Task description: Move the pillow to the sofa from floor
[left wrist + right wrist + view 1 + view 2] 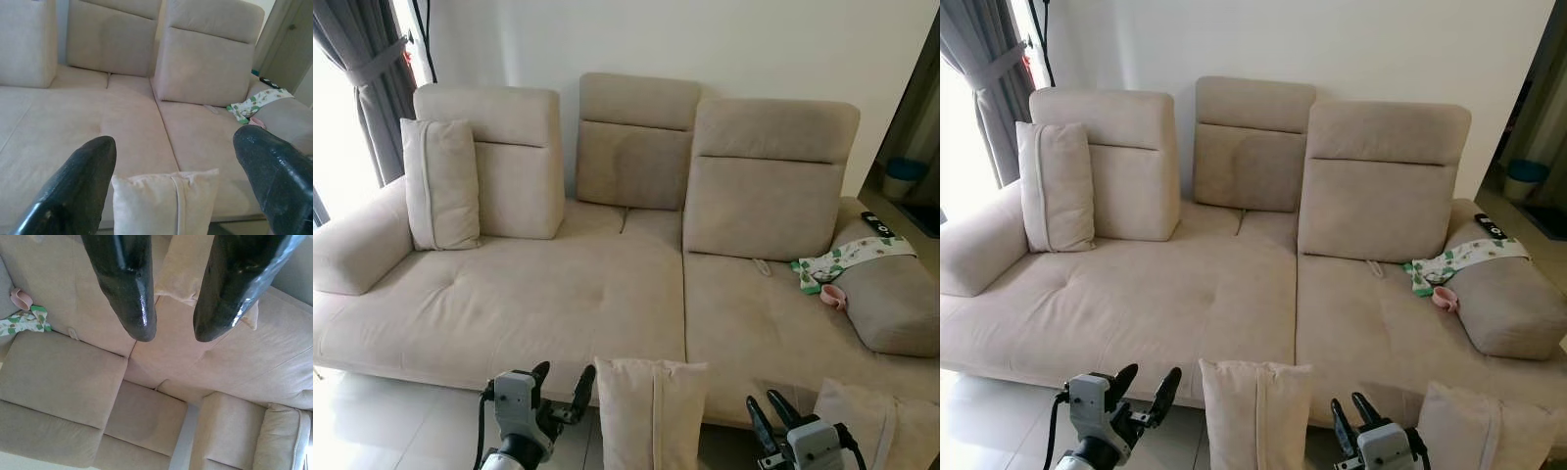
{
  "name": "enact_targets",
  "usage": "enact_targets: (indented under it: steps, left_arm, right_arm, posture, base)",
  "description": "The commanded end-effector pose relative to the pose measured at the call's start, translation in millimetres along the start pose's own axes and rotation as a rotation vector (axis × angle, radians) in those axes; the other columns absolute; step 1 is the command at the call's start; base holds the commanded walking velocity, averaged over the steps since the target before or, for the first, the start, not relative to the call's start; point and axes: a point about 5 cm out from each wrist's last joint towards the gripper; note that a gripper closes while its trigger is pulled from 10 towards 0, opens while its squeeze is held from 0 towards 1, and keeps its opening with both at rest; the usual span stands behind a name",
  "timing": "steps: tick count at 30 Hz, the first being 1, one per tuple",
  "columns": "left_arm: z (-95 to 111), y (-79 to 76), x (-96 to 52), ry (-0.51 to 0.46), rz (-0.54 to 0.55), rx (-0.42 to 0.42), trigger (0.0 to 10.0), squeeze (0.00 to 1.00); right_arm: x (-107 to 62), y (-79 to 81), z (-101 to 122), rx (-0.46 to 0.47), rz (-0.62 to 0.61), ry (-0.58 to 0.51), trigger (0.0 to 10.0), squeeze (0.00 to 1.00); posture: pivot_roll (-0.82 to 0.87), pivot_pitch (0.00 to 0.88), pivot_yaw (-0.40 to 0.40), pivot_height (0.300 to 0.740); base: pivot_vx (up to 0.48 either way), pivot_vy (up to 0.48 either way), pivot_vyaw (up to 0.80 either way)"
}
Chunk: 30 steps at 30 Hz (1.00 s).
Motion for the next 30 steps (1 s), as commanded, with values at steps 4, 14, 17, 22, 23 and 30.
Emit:
enact_targets:
  steps: [4, 14, 17, 22, 23, 30]
  left_arm:
    - [-1.9, -2.3, -0.9, 0.022, -0.005, 0.003, 10.0, 0.00]
    - [0.8, -4.2, 1.0, 0.025, -0.019, -0.002, 10.0, 0.00]
    - [0.7, -4.9, 1.7, 0.030, -0.022, 0.000, 10.0, 0.00]
    - [1.0, -6.9, 3.6, 0.031, -0.032, -0.002, 10.0, 0.00]
    - [1.0, -7.2, 3.6, 0.031, -0.033, -0.002, 10.0, 0.00]
    - [0.8, -8.2, 4.1, 0.035, -0.039, -0.002, 10.0, 0.00]
  right_arm:
    - [0.1, 1.8, -4.0, 0.009, 0.003, 0.029, 10.0, 0.00]
    - [2.1, 3.6, -6.8, 0.001, 0.004, 0.035, 10.0, 0.00]
    - [2.6, 4.1, -8.1, 0.002, 0.004, 0.039, 10.0, 0.00]
    - [3.2, 5.3, -11.1, 0.009, 0.001, 0.045, 10.0, 0.00]
    - [3.1, 5.7, -11.6, 0.010, 0.002, 0.045, 10.0, 0.00]
    - [2.8, 7.0, -12.2, 0.010, 0.003, 0.046, 10.0, 0.00]
  posture:
    - [0.20, 0.000, 0.006, 0.736]
    - [0.20, 0.000, 0.008, 0.736]
    - [0.20, 0.000, 0.008, 0.736]
    - [0.19, 0.000, 0.009, 0.736]
    - [0.19, 0.000, 0.013, 0.736]
    - [0.19, 0.000, 0.014, 0.736]
  base:
    - [0.000, 0.000, 0.00]
    - [0.000, 0.000, 0.00]
    - [0.000, 0.000, 0.00]
    - [0.203, 0.000, 0.00]
    - [0.285, 0.000, 0.00]
    - [0.296, 0.000, 0.00]
Point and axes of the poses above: a point about 5 cm out from each wrist's last joint towards the gripper, its own x axis pointing out of the wrist towards the gripper, its own z axis along the axis of the wrist's last joint, y = z × x, and after that the axes turned 8 degrees about -x, right-handed
